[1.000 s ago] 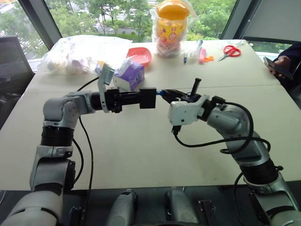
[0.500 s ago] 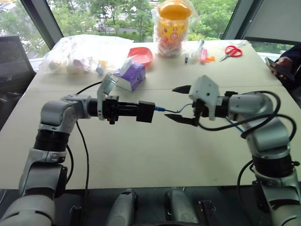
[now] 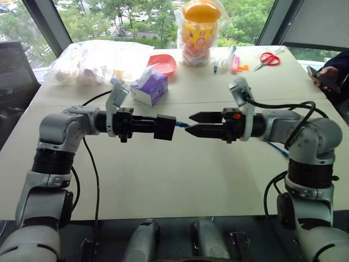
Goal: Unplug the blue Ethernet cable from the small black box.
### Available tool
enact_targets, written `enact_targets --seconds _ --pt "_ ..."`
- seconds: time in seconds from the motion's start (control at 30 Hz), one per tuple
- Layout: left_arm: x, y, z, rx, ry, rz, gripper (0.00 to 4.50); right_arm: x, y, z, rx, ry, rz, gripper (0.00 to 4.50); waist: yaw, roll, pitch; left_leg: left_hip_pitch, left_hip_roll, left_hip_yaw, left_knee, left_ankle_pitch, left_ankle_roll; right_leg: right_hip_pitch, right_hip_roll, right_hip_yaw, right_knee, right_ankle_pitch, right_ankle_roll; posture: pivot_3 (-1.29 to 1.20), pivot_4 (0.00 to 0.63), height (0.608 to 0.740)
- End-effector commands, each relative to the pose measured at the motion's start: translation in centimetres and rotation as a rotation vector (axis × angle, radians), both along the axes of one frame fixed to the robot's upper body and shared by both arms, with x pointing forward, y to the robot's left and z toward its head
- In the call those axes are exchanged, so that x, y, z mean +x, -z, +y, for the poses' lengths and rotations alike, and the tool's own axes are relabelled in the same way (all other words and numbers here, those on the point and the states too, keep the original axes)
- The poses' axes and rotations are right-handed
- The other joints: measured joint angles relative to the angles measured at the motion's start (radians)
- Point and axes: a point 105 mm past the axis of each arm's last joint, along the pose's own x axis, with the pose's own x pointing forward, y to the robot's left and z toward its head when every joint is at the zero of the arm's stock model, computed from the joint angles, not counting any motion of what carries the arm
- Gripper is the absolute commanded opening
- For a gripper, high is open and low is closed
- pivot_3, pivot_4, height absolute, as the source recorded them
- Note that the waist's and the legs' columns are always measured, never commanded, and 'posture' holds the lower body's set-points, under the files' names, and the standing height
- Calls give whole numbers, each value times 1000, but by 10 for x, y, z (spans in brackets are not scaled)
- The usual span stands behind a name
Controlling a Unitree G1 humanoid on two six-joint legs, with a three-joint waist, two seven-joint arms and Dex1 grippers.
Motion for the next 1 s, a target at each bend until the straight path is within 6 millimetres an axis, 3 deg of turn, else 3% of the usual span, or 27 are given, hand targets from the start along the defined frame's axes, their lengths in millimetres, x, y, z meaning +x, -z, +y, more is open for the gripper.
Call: enact_targets --seconds 0.03,0.17,0.33,1.0 --pt "-2 -20 -1 -41 9 -61 433 -1 -6 6 16 -6 -19 4191 1 0 0 0 0 0 0 0 0 0 0 0 0 0 0 0 150 740" --pt "-1 -22 -1 -54 -4 -60 433 -1 -3 10 14 -9 -5 4191 0 0 0 0 0 0 0 0 0 0 1 0 0 0 0 0 150 740" --pt "-2 -22 -1 -52 -8 -60 433 -1 -2 13 11 -7 3 1868 -1 0 0 0 0 0 0 0 0 0 1 0 0 0 0 0 150 740" --pt "-6 -17 -2 -40 -1 -60 433 0 -11 15 21 -13 7 1868 -3 0 0 0 0 0 0 0 0 0 1 0 0 0 0 0 150 740"
